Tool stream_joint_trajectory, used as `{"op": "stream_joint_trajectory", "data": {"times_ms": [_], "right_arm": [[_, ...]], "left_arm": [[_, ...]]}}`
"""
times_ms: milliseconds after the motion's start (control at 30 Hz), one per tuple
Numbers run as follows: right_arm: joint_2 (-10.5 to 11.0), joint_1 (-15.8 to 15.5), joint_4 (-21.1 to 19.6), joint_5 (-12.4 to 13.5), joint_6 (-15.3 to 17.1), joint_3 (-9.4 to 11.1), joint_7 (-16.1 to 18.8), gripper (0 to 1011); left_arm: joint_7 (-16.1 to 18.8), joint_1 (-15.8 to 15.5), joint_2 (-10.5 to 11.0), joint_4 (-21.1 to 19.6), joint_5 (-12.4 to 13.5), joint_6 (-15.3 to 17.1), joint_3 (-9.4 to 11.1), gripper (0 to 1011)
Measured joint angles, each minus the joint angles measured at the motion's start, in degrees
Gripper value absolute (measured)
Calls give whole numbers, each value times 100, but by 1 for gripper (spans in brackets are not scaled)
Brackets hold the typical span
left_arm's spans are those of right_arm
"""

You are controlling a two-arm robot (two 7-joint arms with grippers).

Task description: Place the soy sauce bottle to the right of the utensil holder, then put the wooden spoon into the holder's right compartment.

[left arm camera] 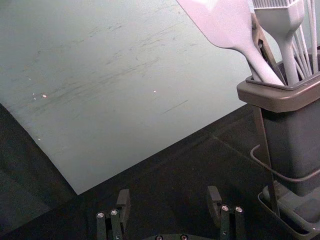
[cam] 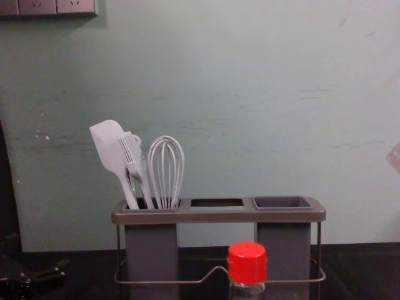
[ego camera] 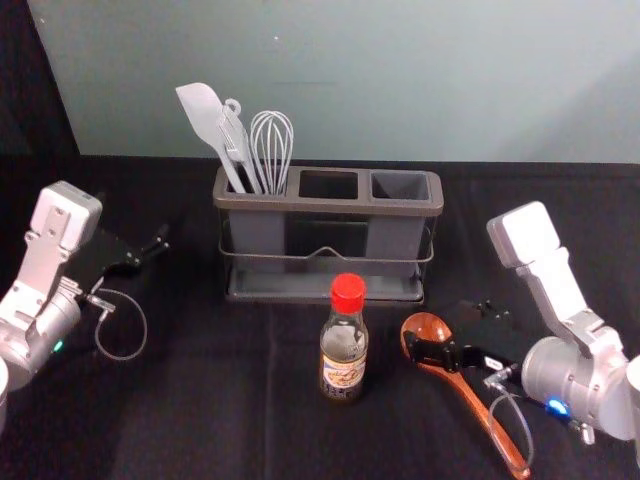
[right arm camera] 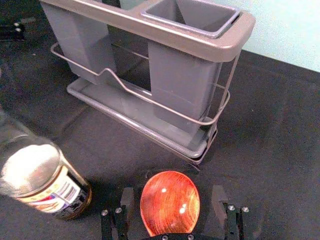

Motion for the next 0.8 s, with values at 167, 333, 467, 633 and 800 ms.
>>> {"op": "stream_joint_trajectory", "data": {"times_ms": [167,333,467,633,800], "right_arm": [[-122,118,185,-96,68,-86,39,1002],[-217,175,297,-195,88,-150,92,1002],[-288,230,399,-299,103,-196,135,1003],[-365,270,478,-372,124,-193,151,1002],[-450,305,580,-419,164,-157,205,1002]], "left_arm": [[0,0,0,0,0,0,0,1005],[0,0,0,0,0,0,0,1005],[0,0,0,0,0,0,0,1005],[0,0,0,0,0,0,0,1005],[0,0,0,0,0,0,0,1005]]}}
